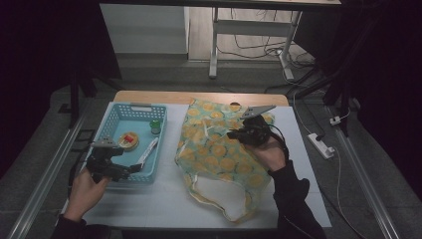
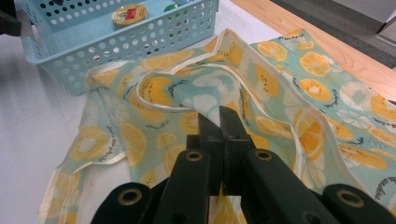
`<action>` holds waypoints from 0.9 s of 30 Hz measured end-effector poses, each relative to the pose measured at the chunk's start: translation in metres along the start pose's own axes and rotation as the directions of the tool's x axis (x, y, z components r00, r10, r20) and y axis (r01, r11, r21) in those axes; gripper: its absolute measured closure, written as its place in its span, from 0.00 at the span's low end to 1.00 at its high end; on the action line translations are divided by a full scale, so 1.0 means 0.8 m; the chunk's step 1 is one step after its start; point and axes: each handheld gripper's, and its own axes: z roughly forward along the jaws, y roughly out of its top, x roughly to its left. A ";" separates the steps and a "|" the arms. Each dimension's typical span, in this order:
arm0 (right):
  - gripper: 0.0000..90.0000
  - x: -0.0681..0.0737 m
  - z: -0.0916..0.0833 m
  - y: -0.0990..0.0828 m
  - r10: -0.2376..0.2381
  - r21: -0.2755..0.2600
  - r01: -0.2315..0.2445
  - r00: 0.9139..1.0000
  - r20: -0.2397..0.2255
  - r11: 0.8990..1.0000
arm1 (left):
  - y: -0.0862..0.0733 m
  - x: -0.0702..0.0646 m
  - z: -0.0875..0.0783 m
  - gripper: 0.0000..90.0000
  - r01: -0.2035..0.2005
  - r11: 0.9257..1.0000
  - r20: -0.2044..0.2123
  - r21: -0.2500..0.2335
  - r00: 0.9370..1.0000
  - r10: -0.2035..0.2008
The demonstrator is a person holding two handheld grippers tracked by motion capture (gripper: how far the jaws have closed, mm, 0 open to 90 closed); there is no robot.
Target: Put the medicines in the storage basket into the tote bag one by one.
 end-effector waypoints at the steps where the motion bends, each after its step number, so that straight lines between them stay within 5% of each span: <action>1: 0.99 0.000 0.000 0.000 0.002 -0.001 -0.002 1.000 0.000 1.000 | 0.003 0.002 0.002 0.01 0.005 1.000 -0.006 0.009 1.000 -0.005; 20: 0.99 0.000 0.000 -0.001 -0.006 0.000 0.006 1.000 -0.006 1.000 | 0.040 0.053 0.032 0.00 0.082 0.994 -0.071 0.075 0.995 -0.077; 27: 0.99 0.001 0.003 -0.001 -0.008 0.008 0.008 1.000 -0.008 1.000 | 0.054 0.070 0.039 0.00 0.078 0.994 -0.099 0.081 0.993 -0.070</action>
